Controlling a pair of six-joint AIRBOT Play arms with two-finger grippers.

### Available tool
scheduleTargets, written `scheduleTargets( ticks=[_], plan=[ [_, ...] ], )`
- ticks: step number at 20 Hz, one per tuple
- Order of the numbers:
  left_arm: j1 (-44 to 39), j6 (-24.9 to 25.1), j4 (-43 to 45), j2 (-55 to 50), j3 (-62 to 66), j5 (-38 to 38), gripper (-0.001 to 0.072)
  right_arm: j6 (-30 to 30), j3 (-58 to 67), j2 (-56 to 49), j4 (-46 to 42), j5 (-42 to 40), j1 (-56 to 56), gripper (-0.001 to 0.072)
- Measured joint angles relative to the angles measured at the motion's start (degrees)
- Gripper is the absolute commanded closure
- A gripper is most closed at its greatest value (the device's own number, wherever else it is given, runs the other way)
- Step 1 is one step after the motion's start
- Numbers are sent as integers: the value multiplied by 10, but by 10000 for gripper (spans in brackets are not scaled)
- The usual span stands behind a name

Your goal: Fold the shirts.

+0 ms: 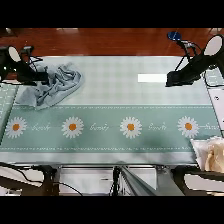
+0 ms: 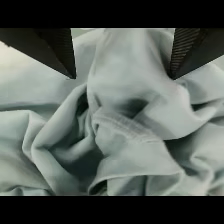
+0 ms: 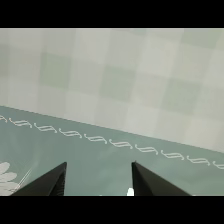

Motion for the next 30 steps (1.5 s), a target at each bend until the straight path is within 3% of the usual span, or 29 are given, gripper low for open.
scheduleTargets(
  ticks=[2,3,4,5,12,19,24,30],
  plan=[
    [2,4,-13,-27,0,-2,-13,0,0,0,0,-1,0,241],
    [3,4,-17,-38,0,-2,129,0,0,0,0,-1,0,241],
    [3,4,-20,-48,0,-2,531,0,0,0,0,-1,0,242],
    [4,5,-21,-57,0,-2,682,0,0,0,0,-1,0,242],
    [2,7,-28,-73,43,-25,684,0,0,0,0,-1,0,241],
    [-58,-3,-107,42,198,-48,684,0,0,0,-10,-9,0,242],
    [-196,-5,-163,121,237,-64,684,0,0,0,-47,-10,0,241],
    [-426,-5,-177,89,229,-83,683,0,0,0,-94,12,0,242]
  ],
)
